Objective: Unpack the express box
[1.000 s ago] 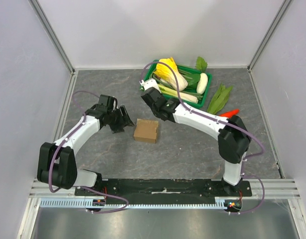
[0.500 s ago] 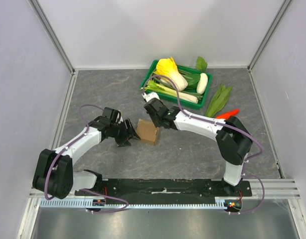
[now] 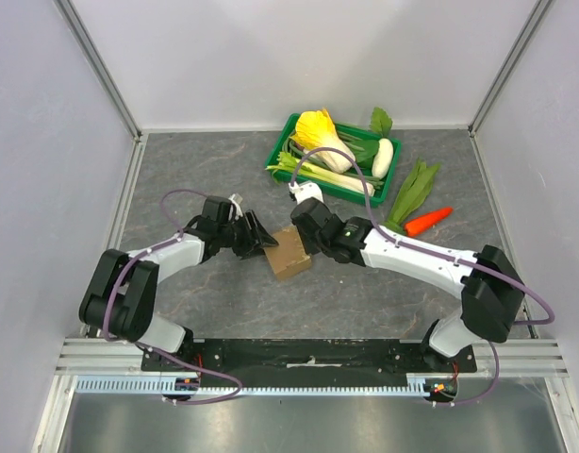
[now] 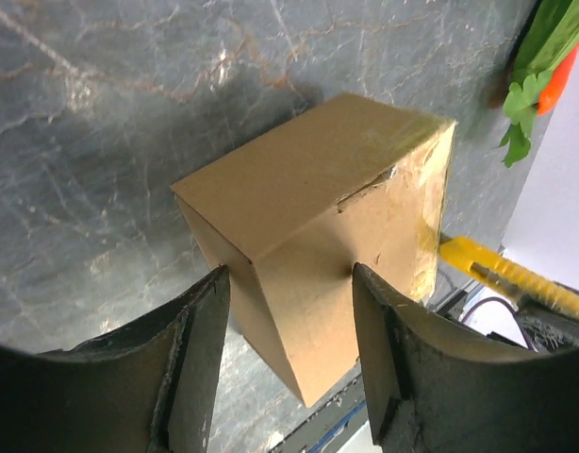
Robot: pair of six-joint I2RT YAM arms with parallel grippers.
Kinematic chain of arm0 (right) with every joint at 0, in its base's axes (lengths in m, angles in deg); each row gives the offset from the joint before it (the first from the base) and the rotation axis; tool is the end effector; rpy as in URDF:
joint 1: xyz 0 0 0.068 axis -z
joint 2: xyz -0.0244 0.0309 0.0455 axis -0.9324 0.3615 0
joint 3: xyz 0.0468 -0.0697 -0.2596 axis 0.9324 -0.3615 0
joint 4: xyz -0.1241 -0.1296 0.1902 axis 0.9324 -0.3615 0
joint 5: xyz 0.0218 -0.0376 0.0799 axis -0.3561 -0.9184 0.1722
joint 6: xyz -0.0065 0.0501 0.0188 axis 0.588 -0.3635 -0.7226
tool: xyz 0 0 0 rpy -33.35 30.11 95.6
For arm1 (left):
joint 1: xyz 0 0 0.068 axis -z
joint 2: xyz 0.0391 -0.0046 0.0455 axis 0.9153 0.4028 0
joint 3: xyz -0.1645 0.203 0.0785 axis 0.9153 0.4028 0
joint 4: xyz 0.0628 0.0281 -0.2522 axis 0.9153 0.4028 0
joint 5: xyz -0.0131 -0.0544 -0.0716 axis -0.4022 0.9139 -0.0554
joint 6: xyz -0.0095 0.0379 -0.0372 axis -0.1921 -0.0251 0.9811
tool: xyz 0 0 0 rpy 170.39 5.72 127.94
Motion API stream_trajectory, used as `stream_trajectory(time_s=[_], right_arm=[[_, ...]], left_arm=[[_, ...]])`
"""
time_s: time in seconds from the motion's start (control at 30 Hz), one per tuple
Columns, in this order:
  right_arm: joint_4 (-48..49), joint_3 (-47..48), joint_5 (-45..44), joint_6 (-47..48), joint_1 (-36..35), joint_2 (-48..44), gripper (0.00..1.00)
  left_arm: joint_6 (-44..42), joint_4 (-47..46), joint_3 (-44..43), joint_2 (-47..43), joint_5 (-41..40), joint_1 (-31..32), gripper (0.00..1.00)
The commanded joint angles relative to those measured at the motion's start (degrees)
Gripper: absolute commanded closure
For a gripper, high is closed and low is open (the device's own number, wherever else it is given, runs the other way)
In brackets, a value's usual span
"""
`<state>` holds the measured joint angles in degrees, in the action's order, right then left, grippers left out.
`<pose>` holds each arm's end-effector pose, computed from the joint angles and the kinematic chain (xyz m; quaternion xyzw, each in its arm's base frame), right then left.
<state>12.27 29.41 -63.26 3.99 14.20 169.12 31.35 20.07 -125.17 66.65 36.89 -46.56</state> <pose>0.2073 0.2703 0.2606 -0.1472 0.9071 0.1124 0.3779 0.2558 -0.1082 0.1648 -0.1267 0.9052 -0.3651 0.1768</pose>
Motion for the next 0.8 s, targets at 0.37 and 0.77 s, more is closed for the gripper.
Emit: stream_trajectory(time_s=[0.37, 0.77], right_arm=[[1.04, 0.74, -8.82, -6.69, -1.38, 1.18, 1.0], [1.22, 2.94, -8.47, -6.25, -1.38, 4.35, 1.0]], left_arm=[[-0.27, 0.22, 1.87, -6.25, 0.45, 0.18, 0.36], [-1.06, -1.0, 5.48, -6.1, 0.46, 0.18, 0.66]])
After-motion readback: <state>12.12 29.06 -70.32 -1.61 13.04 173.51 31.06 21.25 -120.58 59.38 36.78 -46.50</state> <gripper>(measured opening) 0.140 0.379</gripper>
